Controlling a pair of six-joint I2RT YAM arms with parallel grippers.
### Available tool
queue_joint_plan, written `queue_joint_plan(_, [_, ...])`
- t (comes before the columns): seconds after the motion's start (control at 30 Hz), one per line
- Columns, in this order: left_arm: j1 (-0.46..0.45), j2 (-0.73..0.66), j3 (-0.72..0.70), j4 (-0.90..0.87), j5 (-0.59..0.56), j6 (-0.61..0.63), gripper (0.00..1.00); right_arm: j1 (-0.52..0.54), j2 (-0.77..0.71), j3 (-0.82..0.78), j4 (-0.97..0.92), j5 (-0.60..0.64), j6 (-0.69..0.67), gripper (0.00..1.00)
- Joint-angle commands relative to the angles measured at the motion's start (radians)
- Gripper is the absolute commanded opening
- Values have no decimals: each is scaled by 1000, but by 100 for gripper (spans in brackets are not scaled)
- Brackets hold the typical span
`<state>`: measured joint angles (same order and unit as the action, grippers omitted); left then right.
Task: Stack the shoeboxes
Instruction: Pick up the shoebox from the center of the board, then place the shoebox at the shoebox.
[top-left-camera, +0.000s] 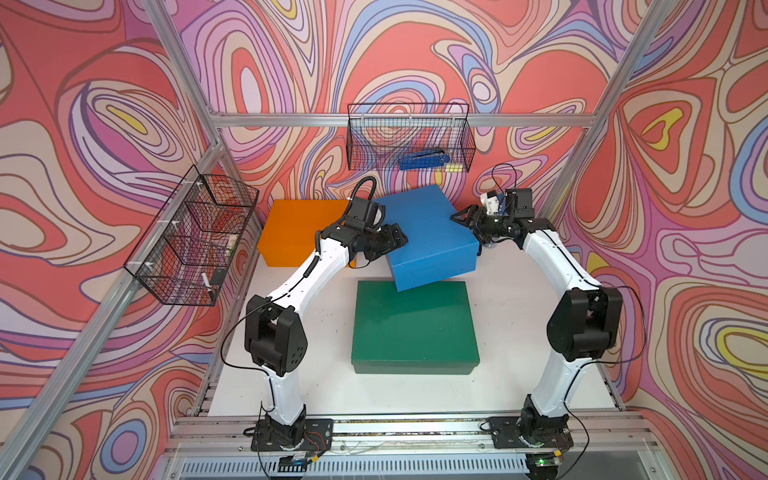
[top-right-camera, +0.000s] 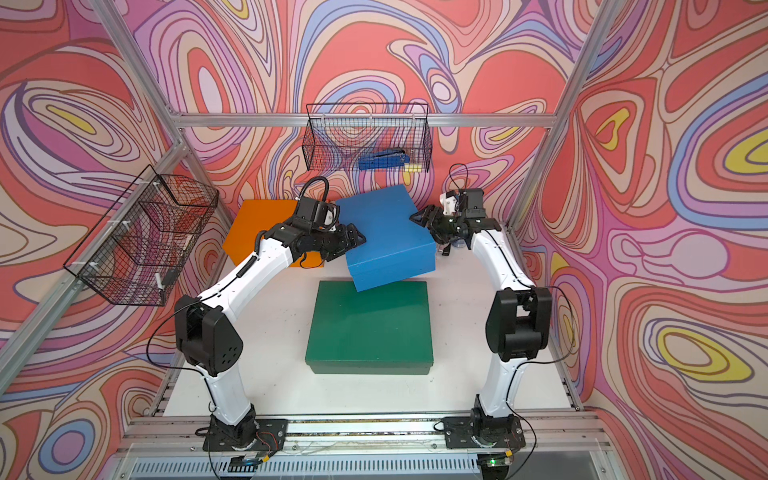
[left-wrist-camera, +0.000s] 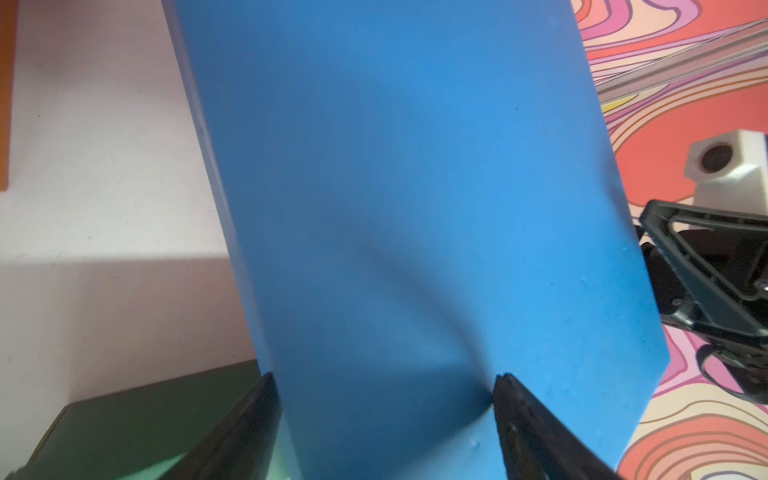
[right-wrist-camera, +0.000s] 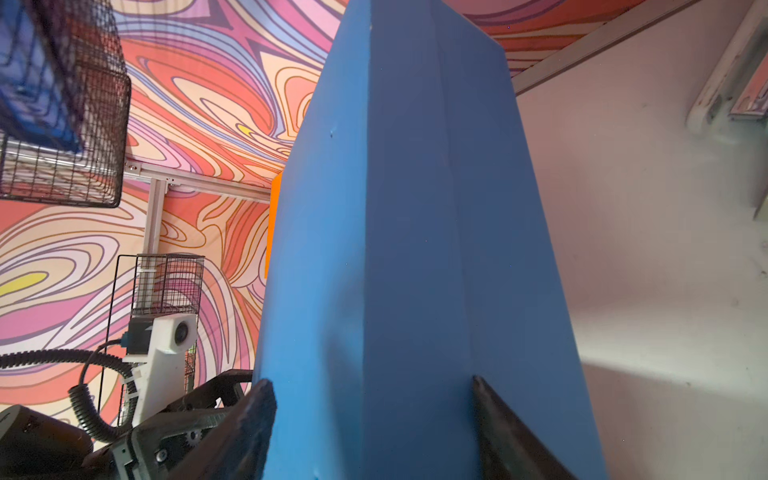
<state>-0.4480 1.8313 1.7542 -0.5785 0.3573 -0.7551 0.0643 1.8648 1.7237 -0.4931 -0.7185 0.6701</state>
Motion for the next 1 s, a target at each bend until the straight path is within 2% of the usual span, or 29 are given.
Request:
queue_joint_plan(0.0, [-75,-91,-29,164,103,11,81,83,-66,-49,-10,-113,3,74])
queue_joint_plan(0.4, [-190,-356,-273,171,-21,3,82,117,-238,-279,71,-156,-2,74])
queue_joint_plan(0.73, [-356,-498,-386,123,-197,-21,82,120,-253,-335,67,-242,-66,74])
queue_joint_plan(0.97, [-458,-572,-466,117,-283,-69,82,120,-227,-307,-40,-262,-159,74])
